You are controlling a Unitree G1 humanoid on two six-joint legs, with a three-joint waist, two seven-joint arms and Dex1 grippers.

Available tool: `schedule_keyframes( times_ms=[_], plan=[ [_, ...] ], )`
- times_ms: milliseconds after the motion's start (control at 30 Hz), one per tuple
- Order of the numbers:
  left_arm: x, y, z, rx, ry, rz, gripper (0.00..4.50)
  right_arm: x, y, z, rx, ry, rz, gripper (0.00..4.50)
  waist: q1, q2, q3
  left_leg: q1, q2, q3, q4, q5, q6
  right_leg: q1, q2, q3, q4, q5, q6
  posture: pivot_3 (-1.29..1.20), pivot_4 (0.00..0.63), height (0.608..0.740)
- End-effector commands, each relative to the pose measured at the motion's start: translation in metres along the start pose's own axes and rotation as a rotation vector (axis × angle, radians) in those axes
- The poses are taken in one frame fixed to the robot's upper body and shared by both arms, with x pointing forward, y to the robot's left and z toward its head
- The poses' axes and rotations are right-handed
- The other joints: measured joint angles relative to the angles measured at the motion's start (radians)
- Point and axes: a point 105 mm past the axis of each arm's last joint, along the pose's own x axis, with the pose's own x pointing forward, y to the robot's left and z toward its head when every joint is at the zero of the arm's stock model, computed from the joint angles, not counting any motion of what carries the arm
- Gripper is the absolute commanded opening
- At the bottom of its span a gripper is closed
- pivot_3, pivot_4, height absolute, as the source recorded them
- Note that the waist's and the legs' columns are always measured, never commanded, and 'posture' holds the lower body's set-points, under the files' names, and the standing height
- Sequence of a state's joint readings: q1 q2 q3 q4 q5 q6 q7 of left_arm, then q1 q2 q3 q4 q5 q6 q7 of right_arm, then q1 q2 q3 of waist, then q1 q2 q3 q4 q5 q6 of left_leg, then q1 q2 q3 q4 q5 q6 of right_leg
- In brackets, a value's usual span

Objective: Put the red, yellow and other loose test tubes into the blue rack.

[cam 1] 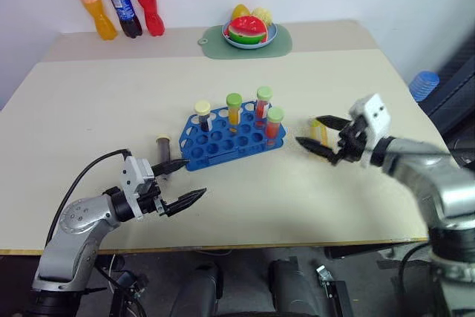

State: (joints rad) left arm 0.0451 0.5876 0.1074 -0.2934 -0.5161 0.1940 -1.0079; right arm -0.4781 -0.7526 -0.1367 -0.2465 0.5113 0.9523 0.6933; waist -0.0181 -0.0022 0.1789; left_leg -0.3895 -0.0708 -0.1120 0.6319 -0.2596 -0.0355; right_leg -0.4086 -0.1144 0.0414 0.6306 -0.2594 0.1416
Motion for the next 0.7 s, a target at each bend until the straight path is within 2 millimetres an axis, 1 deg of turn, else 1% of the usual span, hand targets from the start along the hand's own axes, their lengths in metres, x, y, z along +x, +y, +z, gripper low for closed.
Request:
schedule_keyframes(
  times_ms=[33,133,300,400,567,633,700],
  plan=[
    [0.006,-0.011,0.010,-0.004,-0.031,-0.120,4.25,0.004,-0.030,-0.005,0.171,0.126,-0.123,4.27,0.001,0.000,0.000,0.000,0.000,0.000,0.000,0.000,0.000,0.000,0.000,0.000,0.000,0.000,0.000,0.00,0.150,0.740],
    [0.009,-0.014,0.015,-0.006,-0.035,-0.174,4.25,0.012,-0.045,-0.011,0.277,0.201,-0.166,4.27,0.005,0.000,0.000,-0.001,0.000,0.000,0.000,0.000,0.000,-0.001,-0.001,0.000,-0.001,0.000,0.000,0.00,0.150,0.740],
    [0.013,-0.013,0.025,0.006,-0.051,-0.186,4.25,0.025,-0.060,-0.027,0.394,0.307,-0.213,4.27,0.003,-0.001,0.000,-0.002,-0.001,0.001,0.000,0.000,0.001,-0.001,-0.001,0.000,-0.001,0.000,0.000,0.00,0.150,0.740],
    [0.013,-0.015,0.025,0.004,-0.053,-0.181,4.25,0.029,-0.064,-0.030,0.397,0.343,-0.223,4.27,0.002,-0.001,0.000,-0.002,-0.001,0.001,0.000,0.000,0.001,-0.001,-0.001,0.000,-0.001,0.000,0.000,0.00,0.150,0.740],
    [0.013,-0.019,0.024,-0.005,-0.051,-0.170,4.25,0.040,-0.069,-0.039,0.328,0.442,-0.239,4.27,-0.004,0.000,0.000,-0.002,-0.001,0.002,0.000,0.000,0.001,-0.002,-0.001,0.000,-0.001,0.000,0.000,0.00,0.150,0.740],
    [0.013,-0.020,0.025,-0.007,-0.052,-0.164,4.25,0.042,-0.069,-0.041,0.290,0.467,-0.225,3.73,-0.003,-0.001,0.000,-0.002,-0.001,0.002,0.000,0.000,0.001,-0.002,-0.001,0.000,-0.001,0.000,0.000,0.00,0.150,0.740],
    [0.012,-0.020,0.024,-0.009,-0.049,-0.156,4.25,0.045,-0.067,-0.043,0.261,0.486,-0.208,3.00,-0.003,-0.001,0.000,-0.002,-0.001,0.002,0.000,0.000,0.001,-0.002,-0.001,0.000,-0.001,0.000,0.001,0.00,0.150,0.740]
  ],
)
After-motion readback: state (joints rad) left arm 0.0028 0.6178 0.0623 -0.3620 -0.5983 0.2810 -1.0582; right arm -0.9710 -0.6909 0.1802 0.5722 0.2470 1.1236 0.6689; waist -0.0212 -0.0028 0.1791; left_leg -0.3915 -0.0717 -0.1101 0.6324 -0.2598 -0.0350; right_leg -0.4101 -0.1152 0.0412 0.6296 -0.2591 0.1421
